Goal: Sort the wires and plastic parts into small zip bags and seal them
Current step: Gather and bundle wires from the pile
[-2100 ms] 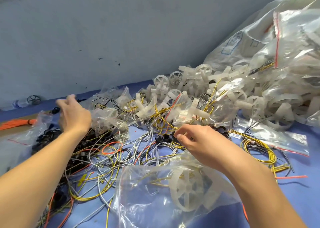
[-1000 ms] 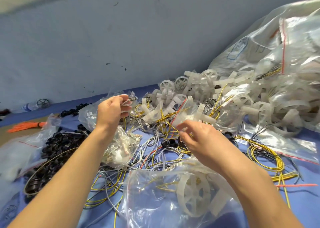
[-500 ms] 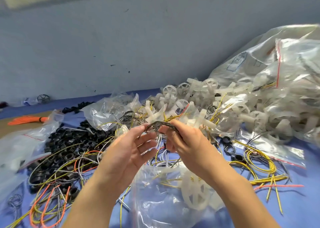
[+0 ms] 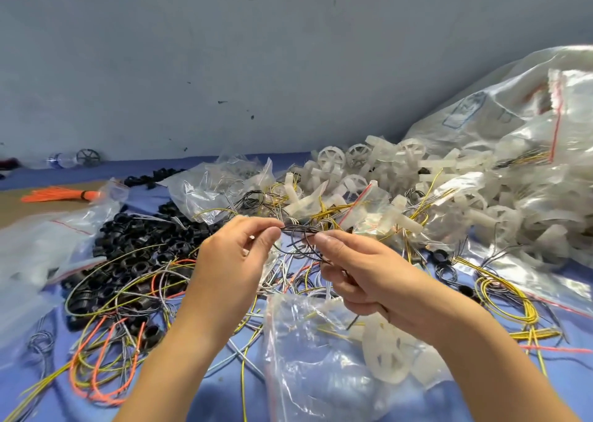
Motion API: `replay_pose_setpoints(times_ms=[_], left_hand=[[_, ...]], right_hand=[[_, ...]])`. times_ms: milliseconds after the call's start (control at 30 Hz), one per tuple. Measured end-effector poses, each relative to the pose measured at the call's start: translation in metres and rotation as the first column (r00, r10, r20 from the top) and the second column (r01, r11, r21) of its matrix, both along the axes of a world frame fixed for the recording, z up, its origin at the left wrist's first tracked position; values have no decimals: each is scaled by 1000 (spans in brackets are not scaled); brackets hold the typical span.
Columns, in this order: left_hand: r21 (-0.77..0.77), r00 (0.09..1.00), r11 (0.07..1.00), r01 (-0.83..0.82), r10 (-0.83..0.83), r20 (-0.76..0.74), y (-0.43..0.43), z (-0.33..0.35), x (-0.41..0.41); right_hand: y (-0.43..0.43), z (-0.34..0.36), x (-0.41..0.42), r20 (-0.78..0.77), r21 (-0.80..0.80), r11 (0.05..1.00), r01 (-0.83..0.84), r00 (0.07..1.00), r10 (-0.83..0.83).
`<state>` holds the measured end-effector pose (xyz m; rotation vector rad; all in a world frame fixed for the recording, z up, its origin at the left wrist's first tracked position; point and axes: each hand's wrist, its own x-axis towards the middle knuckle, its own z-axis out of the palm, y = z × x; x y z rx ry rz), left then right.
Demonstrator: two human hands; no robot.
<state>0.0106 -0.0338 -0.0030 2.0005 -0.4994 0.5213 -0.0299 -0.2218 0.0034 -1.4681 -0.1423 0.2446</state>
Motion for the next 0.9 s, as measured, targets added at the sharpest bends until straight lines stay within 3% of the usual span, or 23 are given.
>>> replay_pose_setpoints(times_ms=[200, 367, 533, 700, 900], left_hand=[[-137, 998, 988, -68, 66, -20, 15, 3, 3], [-156, 998, 988, -9, -2, -70, 15, 4, -2], [-196, 995, 980, 41, -59, -85, 6, 0, -8], [-134, 992, 988, 83, -94, -82, 6, -5, -10], [-103, 1000, 994, 20, -21, -12, 5, -8, -5]], right_hand=[[0, -4, -1, 67, 144, 988, -63, 996, 54], [6, -6, -2, 38, 206, 975, -80, 997, 74], [8, -8, 0, 28, 214, 977, 7, 1000, -13], [10, -8, 1, 34, 202, 978, 55, 997, -64], [11, -10, 1, 56, 188, 981, 36, 997, -47]])
